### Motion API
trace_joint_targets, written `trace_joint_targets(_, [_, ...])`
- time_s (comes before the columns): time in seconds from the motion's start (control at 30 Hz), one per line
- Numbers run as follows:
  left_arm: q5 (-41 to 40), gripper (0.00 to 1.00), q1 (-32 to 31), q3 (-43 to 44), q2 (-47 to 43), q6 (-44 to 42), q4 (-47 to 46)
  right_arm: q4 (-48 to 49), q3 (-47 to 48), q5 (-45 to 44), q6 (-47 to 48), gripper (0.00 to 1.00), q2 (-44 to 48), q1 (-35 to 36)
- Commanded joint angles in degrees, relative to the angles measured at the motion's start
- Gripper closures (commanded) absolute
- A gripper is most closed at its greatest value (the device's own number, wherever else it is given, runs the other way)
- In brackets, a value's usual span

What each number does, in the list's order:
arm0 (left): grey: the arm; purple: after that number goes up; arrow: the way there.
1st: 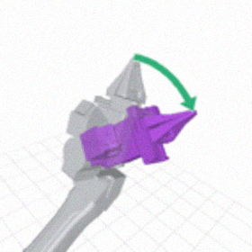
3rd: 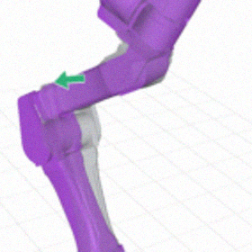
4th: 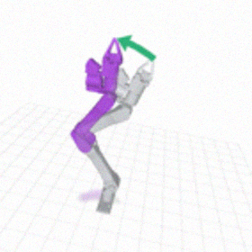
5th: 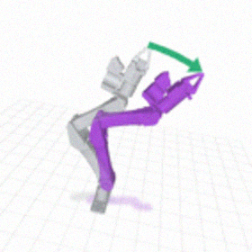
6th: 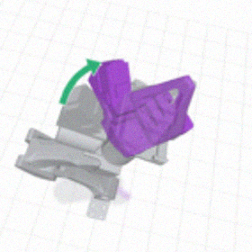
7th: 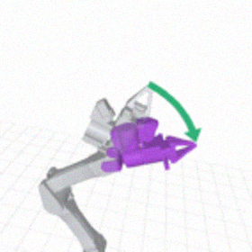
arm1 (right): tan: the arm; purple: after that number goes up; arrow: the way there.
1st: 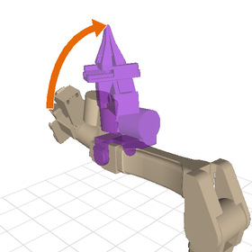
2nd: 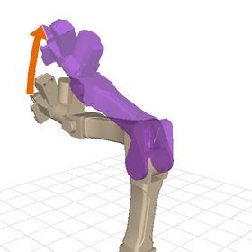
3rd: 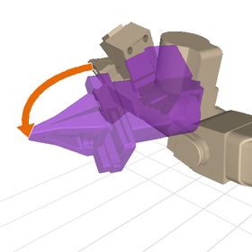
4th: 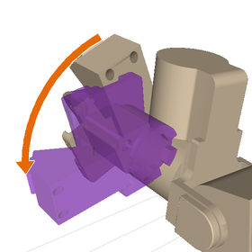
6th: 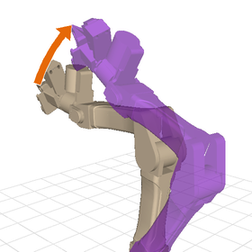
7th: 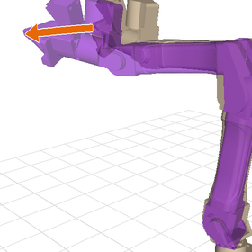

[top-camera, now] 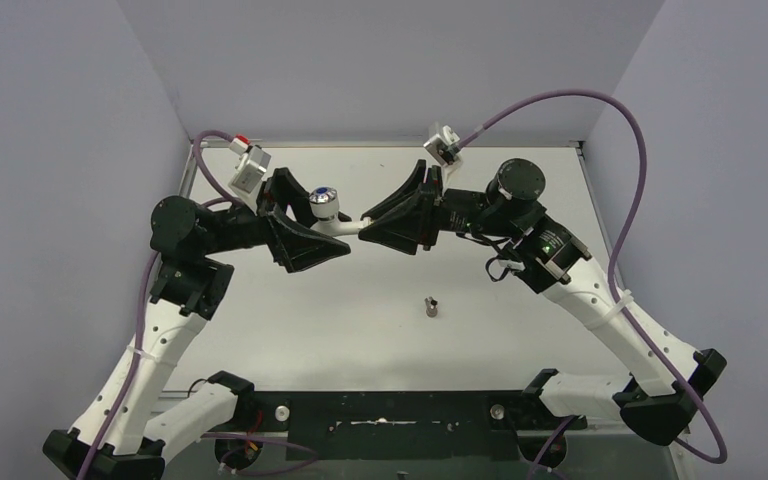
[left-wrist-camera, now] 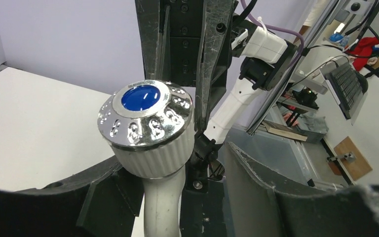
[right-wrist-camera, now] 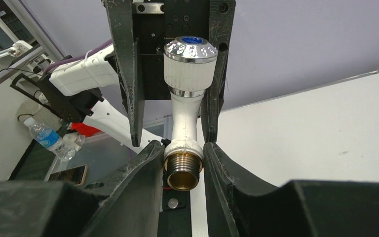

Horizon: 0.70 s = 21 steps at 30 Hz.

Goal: Install the water faucets
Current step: Adjust the water faucet.

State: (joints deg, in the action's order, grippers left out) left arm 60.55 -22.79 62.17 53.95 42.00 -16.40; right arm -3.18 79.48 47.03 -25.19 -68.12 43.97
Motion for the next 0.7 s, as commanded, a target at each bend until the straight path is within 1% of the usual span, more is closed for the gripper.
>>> trace_joint_targets(0.0, [1.1, 0.45, -0.1, 1.4, 0.0, 1.1, -2.9, 2.7, 3.4, 1.0, -0.2, 1.0, -1.2, 0.4])
trace_joint_targets(0.2, [1.1, 0.48, -0.4, 1.0, 0.3, 1.2, -3.5, 5.2, 3.6, 1.4, -1.5, 1.0, -2.0, 0.4])
trace_joint_targets(0.27, [1.1, 0.5, -0.5, 0.8, 0.2, 1.2, -3.5, 5.3, 3.8, 1.6, -1.5, 1.0, -2.2, 0.5])
trace_joint_targets(0.57, [1.7, 0.69, -0.7, 0.3, 0.1, 1.3, -3.5, 3.8, 4.7, 2.7, -0.7, 1.0, -2.7, 0.6])
trace_joint_targets(0.67, [1.9, 0.79, -0.7, 0.4, 0.2, 1.5, -3.5, 2.1, 5.7, 2.9, 0.1, 1.0, -3.1, 0.6])
